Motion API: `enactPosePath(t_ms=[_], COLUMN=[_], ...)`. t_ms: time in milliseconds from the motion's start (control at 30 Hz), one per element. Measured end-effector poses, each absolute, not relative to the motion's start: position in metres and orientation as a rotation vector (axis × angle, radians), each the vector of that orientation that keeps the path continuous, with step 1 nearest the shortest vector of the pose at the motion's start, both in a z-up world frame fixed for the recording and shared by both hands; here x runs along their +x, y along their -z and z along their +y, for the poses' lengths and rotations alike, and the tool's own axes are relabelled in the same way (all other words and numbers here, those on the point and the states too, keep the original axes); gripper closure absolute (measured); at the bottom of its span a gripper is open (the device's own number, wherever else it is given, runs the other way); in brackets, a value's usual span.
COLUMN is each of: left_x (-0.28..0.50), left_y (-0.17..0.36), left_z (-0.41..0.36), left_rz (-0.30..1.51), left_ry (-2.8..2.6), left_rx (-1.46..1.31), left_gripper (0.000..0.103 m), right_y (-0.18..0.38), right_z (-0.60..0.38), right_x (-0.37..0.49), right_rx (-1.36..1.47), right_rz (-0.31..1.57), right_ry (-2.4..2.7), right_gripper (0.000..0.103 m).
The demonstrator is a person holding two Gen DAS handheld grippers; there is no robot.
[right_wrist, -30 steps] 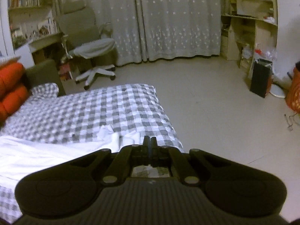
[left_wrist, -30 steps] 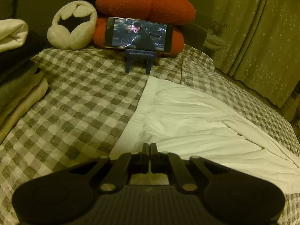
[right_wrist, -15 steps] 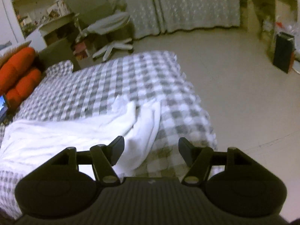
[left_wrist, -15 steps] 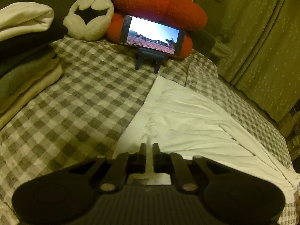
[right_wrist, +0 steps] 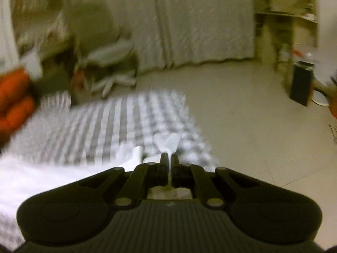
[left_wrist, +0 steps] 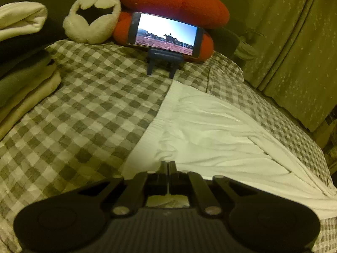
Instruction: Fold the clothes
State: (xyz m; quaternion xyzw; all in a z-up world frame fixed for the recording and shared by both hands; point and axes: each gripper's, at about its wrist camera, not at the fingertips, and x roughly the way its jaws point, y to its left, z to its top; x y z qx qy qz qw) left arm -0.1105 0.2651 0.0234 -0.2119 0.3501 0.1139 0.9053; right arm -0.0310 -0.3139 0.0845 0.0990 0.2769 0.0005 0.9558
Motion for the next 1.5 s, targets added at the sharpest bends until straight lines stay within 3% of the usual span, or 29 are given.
enactPosePath(t_ms=[367,533,733,933,1167,1200,1233,1267,1300,1333,1500], left_x=[-0.13,-0.129,-0.134,-0.136,-0.138,-0.14,-0.142,-0.145,-0.147,-0.149,-0.129], left_y=[-0.038,-0.027,-0.036,-0.03,-0.023,-0.026,-0.029,-0.034,-0.039,-0.044,-0.068], left_z=[0.267,0.268,0.265,0.259,0.265,0.267,0.269,0.272,0.275,0.278,0.282], left_rz=[0.725,0.764,0.749,0.781,0.811,0.811,0.804,0.791,0.775,0.76,0.702], left_ry=[-0.21,-0.19,-0.187,-0.183,-0.173,-0.183,-0.198,-0.212,-0.225,-0.237,-0.26], left_rx=[-0.366,-0.358,-0.32,-0.223,-0.255,-0.26,-0.259,-0.263,-0.27,-0.281,-0.348], left_gripper=[0.103,0.103,0.103,0.103,0.099,0.099,0.096,0.087,0.08,0.071,0.071], right_y=[-0.094,-0.08,-0.094,-0.061,-0.057,-0.061,-0.067,-0.073,-0.078,-0.083,-0.095], right_z=[-0.326,-0.319,-0.326,-0.342,-0.334,-0.332,-0.329,-0.326,-0.322,-0.315,-0.306], right_x=[-0.101,-0.093,-0.116,-0.101,-0.106,-0.11,-0.114,-0.119,-0.122,-0.123,-0.08], right_rx=[0.203,0.166,0.206,0.33,0.29,0.274,0.22,0.157,0.086,0.019,-0.004], right_rz=[0.477,0.549,0.439,0.635,0.702,0.692,0.677,0.66,0.625,0.585,0.542], right_ry=[0.075,0.072,0.036,0.001,0.0,0.007,0.009,0.008,0.014,0.025,-0.089], right_gripper=[0.101,0.101,0.101,0.101,0.099,0.095,0.085,0.068,0.044,0.036,0.033])
